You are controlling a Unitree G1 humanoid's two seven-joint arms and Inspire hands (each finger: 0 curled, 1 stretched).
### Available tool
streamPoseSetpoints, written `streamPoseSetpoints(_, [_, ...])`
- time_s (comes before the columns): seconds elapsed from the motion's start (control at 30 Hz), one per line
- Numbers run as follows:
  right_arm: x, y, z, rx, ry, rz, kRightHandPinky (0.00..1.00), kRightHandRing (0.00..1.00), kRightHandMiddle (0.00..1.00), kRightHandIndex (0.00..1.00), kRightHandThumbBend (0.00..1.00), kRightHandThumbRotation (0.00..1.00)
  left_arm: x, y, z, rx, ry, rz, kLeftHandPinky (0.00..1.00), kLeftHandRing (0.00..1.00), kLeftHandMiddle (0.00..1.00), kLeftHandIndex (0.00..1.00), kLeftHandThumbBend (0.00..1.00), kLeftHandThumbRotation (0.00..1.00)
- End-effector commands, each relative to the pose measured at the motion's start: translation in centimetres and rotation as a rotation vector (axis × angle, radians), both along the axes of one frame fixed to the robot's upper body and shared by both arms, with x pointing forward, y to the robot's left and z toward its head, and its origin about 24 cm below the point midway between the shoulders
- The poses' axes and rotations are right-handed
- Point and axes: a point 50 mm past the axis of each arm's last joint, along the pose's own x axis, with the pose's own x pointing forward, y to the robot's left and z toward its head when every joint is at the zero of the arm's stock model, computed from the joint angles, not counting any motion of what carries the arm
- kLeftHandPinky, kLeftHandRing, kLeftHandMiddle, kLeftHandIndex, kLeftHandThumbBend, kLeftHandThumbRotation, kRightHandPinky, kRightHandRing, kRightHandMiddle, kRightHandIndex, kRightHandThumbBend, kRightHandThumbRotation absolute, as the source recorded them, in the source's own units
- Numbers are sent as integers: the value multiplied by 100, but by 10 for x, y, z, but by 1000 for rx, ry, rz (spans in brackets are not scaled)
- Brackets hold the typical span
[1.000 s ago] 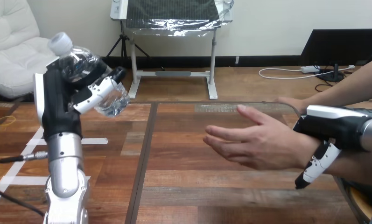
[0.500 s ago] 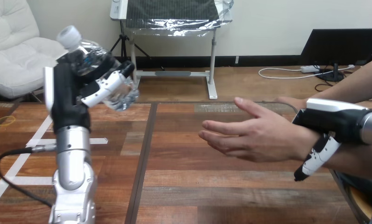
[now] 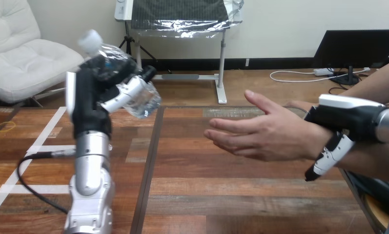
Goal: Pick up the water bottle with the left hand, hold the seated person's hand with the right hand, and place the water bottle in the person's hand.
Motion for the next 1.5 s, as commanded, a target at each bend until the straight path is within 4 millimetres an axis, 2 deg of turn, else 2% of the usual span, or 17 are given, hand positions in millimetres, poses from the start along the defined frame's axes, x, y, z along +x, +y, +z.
streamPoseSetpoints(0.0, [10, 7, 12, 37, -42, 17, 15, 21, 29, 31, 85, 0, 17, -18, 35, 1, -119, -63, 26, 30, 36, 40, 63, 0])
streamPoseSetpoints(0.53, [17, 26, 13, 38, -55, 43, 17, 24, 32, 33, 85, 0, 26, -50, 32, -42, -70, -177, 26, 31, 37, 41, 59, 0])
streamPoseSetpoints(1.03, [22, 43, 15, 51, -68, 69, 12, 18, 26, 30, 85, 0, 29, -80, 27, -41, -48, -264, 28, 32, 38, 42, 64, 0])
streamPoseSetpoints(1.23, [25, 50, 16, 55, -63, 66, 14, 21, 29, 32, 85, 0, 28, -92, 27, -44, -48, -299, 28, 32, 38, 42, 67, 0])
streamPoseSetpoints(1.47, [27, 57, 17, 57, -64, 72, 20, 28, 36, 36, 85, 0, 27, -105, 29, -53, -48, -345, 28, 32, 38, 42, 67, 0])
